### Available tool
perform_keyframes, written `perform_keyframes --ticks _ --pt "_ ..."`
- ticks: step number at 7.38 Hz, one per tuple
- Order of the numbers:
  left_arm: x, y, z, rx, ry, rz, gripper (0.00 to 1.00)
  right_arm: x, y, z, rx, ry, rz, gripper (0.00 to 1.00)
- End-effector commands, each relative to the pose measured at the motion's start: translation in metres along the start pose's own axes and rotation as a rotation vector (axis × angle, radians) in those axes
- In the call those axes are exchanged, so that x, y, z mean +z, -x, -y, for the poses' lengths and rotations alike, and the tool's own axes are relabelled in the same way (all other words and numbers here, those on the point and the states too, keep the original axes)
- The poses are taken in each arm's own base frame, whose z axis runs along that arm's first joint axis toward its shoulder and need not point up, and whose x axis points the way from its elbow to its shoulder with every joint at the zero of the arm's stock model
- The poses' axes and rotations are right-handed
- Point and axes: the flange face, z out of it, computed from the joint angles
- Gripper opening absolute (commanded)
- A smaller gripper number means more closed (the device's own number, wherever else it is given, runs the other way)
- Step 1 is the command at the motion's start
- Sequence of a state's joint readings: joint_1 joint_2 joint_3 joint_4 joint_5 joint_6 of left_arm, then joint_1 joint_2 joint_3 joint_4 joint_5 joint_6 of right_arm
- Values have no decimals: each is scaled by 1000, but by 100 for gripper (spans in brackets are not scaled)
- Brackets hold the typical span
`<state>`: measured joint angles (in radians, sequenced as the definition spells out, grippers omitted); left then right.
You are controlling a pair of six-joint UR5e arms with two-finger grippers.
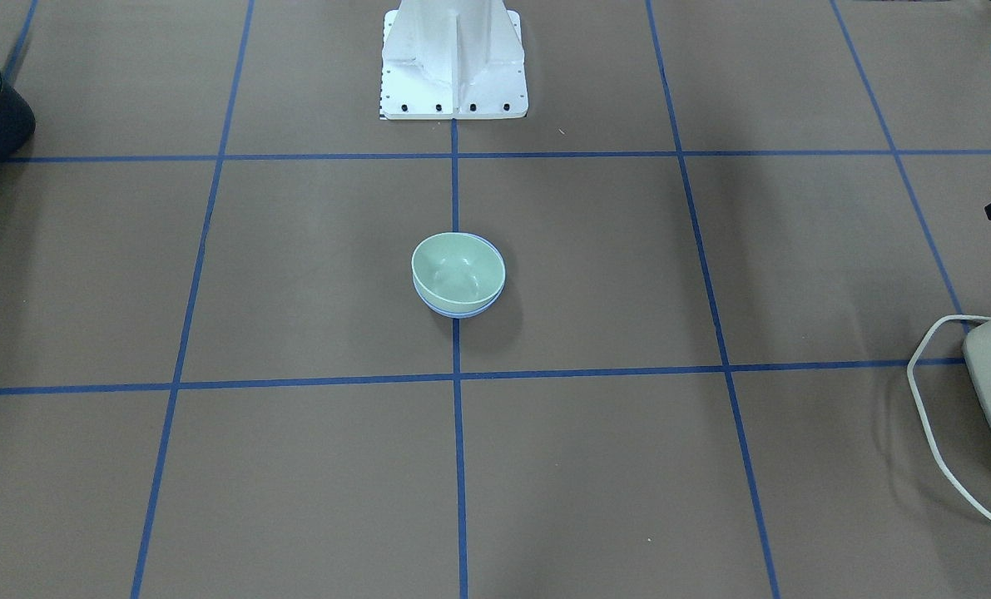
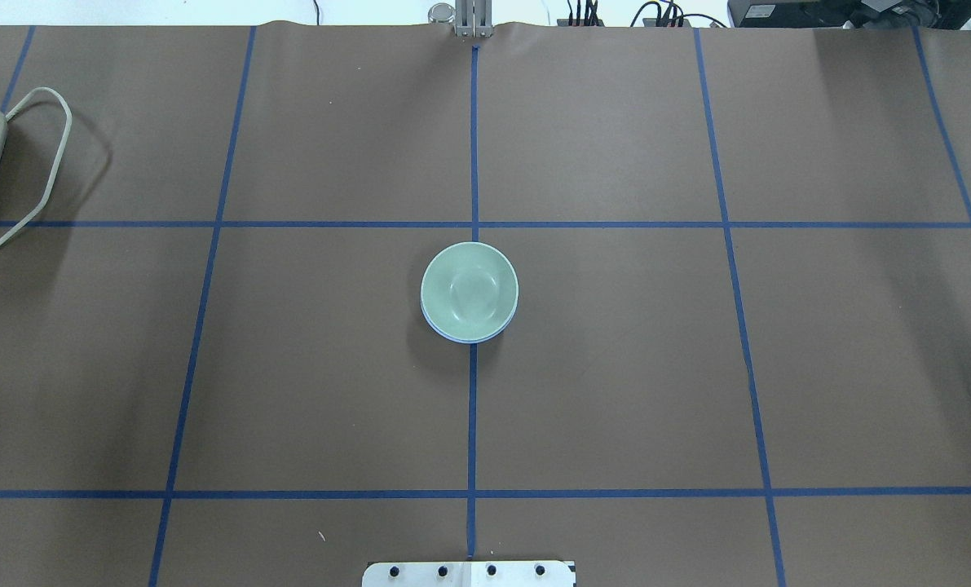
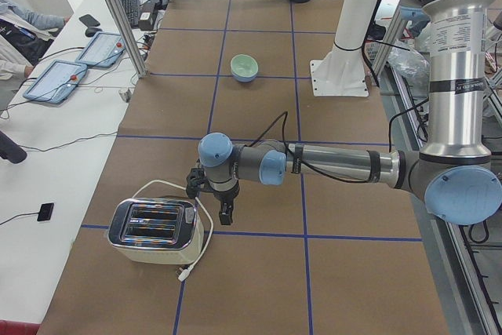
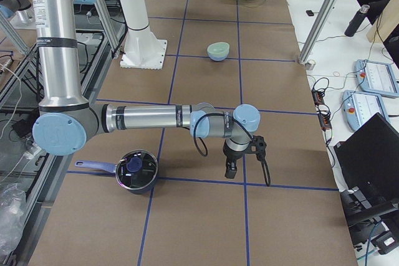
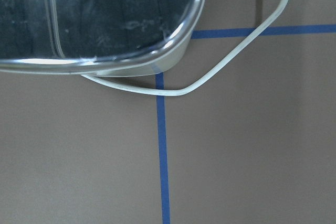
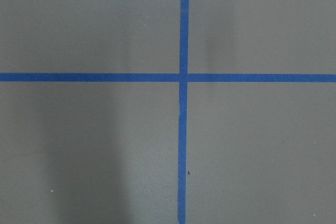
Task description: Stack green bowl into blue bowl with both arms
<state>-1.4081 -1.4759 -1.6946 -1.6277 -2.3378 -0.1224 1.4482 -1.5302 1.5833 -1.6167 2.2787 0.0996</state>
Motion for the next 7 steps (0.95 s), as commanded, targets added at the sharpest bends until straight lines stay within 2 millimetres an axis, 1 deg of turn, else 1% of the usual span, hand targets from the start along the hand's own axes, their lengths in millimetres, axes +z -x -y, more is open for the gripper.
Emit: perform_keyframes --ticks 1,2,3,7 --pt "8 8 -7 11 17 -6 99 2 -2 -2 3 3 1 100" --pt "7 8 -7 11 15 -6 99 6 -5 -3 9 11 -5 100" --pt "7 7 -7 12 16 -6 99 4 -3 -3 5 4 -4 100" --pt "8 8 -7 10 17 -4 99 2 -1 -3 0 2 2 100"
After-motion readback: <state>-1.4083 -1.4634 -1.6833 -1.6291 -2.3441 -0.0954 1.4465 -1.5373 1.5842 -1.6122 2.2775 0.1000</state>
